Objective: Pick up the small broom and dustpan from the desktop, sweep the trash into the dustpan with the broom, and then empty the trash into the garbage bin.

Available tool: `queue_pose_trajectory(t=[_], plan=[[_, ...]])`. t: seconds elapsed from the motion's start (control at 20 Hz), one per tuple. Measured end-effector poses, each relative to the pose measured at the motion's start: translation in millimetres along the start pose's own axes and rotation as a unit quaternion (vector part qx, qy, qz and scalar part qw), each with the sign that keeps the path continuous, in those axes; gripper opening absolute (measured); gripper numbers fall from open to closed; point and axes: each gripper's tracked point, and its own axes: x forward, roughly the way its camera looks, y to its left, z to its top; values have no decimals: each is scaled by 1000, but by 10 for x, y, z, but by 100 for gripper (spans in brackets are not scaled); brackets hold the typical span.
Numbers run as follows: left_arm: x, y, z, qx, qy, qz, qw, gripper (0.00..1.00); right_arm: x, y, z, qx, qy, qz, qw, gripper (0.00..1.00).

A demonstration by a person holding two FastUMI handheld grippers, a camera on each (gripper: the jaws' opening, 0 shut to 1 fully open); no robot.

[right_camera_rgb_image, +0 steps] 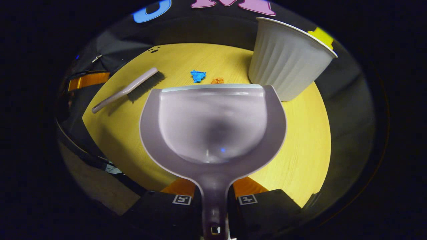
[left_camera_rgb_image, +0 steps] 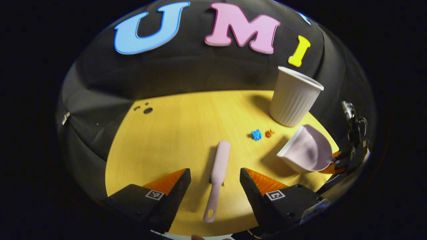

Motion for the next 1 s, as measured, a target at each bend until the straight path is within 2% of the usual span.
queue_pose_trajectory(t=[0.05, 0.1, 0.25, 0.3, 0.55, 0.7, 0.75, 0.8, 0.85, 0.95, 1.0], plan=[[63, -44, -76, 1, 25, -10, 1000, 94, -31, -42, -32, 4, 3, -4, 1000, 39], [132, -80, -157, 4, 50, -19, 999, 93, -40, -94, -51, 7, 6, -11, 1000, 36], [427, -78, -403, 19, 105, -20, 994, 84, -42, -182, -105, 15, 11, -26, 999, 36], [511, -68, -474, 23, 119, -20, 992, 83, -58, -190, -117, 18, 13, -27, 999, 33], [851, 47, -645, 19, 154, -3, 988, 73, -103, -200, -155, 24, 20, -29, 999, 36], [946, 58, -669, 12, 166, -3, 986, 70, -111, -186, -148, 22, 24, -28, 999, 36], [972, 50, -688, 10, 170, -5, 985, 67, -103, -180, -131, 21, 25, -26, 999, 33], [990, 56, -712, 7, 177, -2, 984, 63, -111, -162, -116, 20, 27, -23, 999, 36], [1002, 80, -677, 10, 173, 2, 985, 54, -112, -157, -105, 17, 29, -21, 999, 36], [1034, 107, -662, 16, 171, 10, 985, 44, -130, -132, -70, 10, 32, -18, 999, 33], [1045, 119, -641, 21, 169, 13, 985, 42, -141, -110, -51, 4, 33, -15, 999, 33]])
